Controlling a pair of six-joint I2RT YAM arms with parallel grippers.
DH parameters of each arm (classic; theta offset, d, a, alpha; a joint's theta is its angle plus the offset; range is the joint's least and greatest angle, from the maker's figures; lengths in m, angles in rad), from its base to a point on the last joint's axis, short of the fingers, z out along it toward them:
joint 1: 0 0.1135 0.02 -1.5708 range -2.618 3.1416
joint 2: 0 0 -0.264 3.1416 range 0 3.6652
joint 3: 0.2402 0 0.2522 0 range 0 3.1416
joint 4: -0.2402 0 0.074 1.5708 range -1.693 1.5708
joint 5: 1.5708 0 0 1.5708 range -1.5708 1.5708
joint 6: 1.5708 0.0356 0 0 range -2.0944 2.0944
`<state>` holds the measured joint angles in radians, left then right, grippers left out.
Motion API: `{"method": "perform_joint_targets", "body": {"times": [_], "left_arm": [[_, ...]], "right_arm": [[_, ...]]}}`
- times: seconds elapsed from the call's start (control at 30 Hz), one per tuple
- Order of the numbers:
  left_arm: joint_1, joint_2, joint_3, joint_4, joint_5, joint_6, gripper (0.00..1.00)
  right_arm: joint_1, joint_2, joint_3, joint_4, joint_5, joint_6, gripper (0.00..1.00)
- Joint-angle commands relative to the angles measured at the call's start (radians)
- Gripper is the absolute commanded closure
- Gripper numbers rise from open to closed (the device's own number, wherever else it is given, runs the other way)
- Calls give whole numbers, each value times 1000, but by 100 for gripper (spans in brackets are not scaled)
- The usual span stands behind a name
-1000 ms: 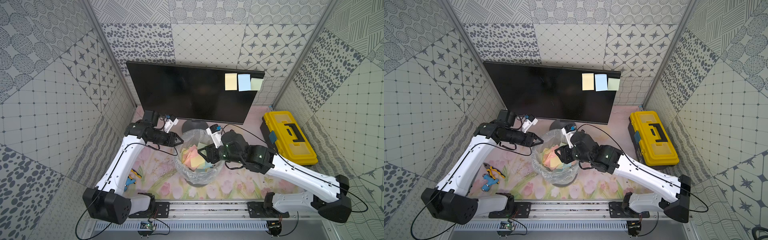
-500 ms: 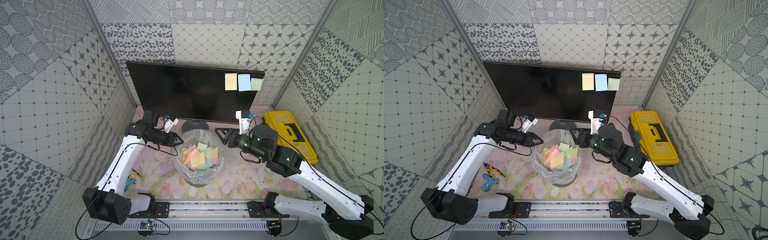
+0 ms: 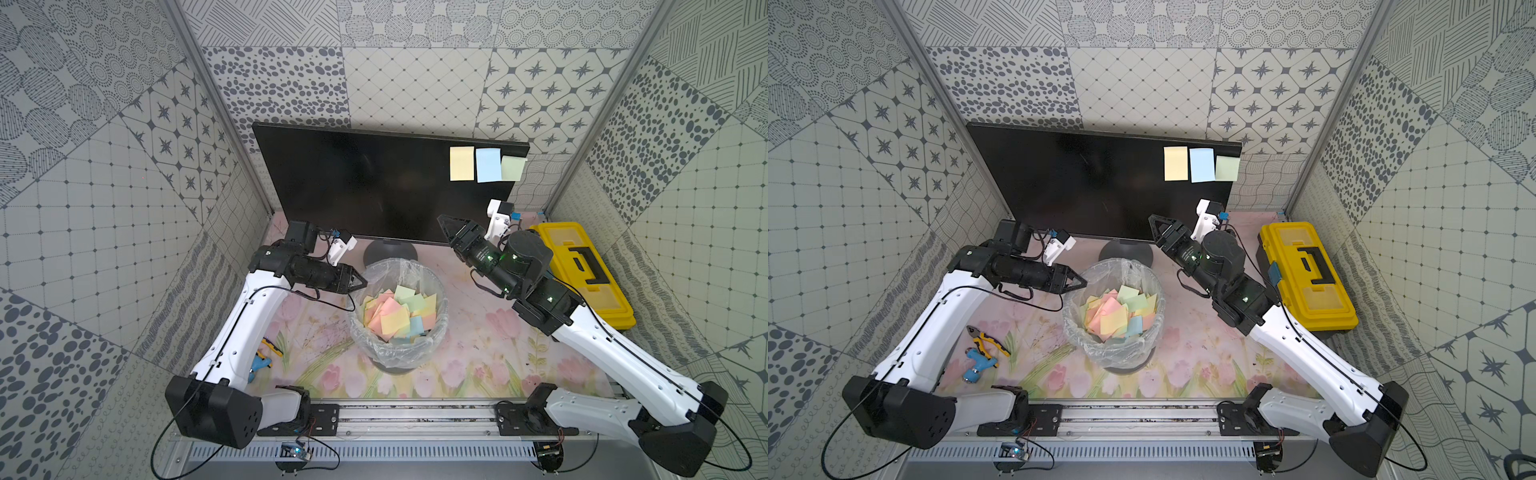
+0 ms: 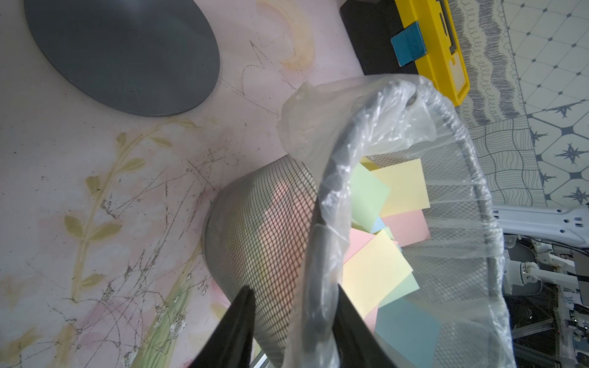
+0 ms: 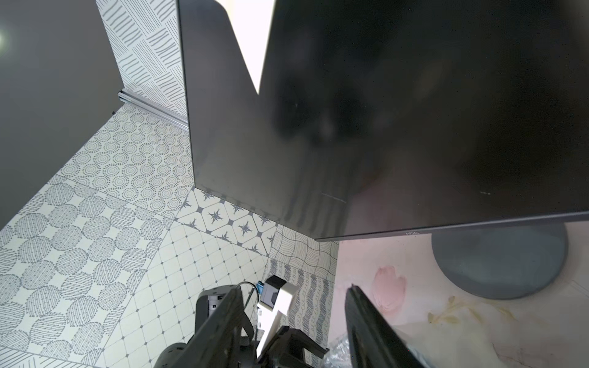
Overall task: Remove the sticky note from the monitor
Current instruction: Tear off the sticky note from the monitor.
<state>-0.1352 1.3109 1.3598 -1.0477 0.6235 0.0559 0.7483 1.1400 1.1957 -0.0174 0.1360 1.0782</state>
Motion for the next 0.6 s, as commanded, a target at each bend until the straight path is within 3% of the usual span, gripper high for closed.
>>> {"method": "perform_joint_targets", "body": {"times": [0.0, 0.57], "left_arm": [[2, 3, 10, -23, 12, 11, 58], [2, 8, 11, -21, 15, 10, 58]], "right_arm": [[-7, 12, 45, 122, 59, 13, 45], [-15, 62, 82, 222, 175, -13, 46]]}}
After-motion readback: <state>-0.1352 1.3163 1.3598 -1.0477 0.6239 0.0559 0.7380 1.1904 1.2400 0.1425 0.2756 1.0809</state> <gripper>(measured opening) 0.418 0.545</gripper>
